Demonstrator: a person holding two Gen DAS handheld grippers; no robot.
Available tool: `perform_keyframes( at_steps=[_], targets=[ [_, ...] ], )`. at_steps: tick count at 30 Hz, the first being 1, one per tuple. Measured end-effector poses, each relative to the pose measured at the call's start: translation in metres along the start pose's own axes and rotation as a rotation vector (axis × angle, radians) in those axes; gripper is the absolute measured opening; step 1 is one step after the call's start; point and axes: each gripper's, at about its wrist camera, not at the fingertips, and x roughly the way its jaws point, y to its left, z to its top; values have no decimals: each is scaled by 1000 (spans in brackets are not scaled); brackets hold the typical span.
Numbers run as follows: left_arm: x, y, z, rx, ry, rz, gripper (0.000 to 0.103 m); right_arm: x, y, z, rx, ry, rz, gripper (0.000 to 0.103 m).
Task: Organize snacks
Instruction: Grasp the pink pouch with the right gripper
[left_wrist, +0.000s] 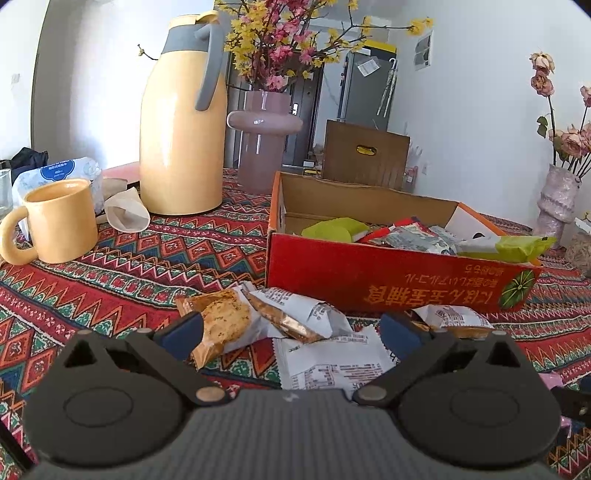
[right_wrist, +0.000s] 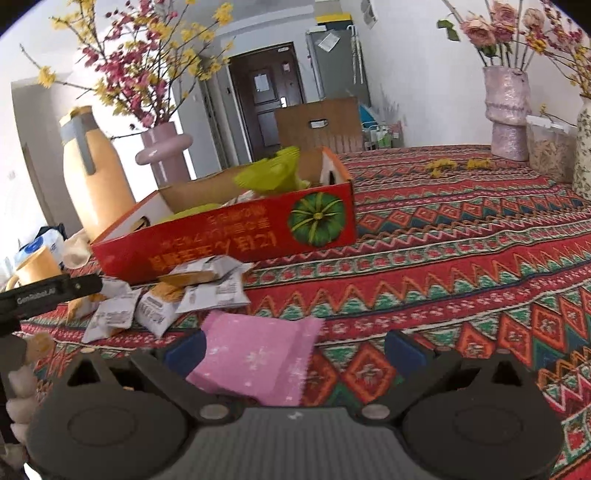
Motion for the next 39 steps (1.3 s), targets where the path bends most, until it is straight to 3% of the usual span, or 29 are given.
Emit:
perform_keyframes(
  at_steps=[7,11,15,31,34,36,39],
  targets=[
    [0,2,0,-12,1,-3,103,25,33,14,-38,108,-27,103],
    [-1,4,0,-21,0,-13,103,42,43,13,-70,165,-96,103],
    [-1,5,0,-25,-1,-20,103,46,50,8,-122,166,-149,103],
    [-2,7,-1,-39,-4,-15,103,42,42,8,-170,174,-86,103],
    [-1,9,-1,-53,-3,-18,103,37,42,6,-169,140,-85,87],
    [-1,8,0,-48,1,-17,103,32,40,7,-156,118,-71,64],
    [0,7,0,-41,3,-19,103,25,36,6,-139,79,-77,63]
  ],
)
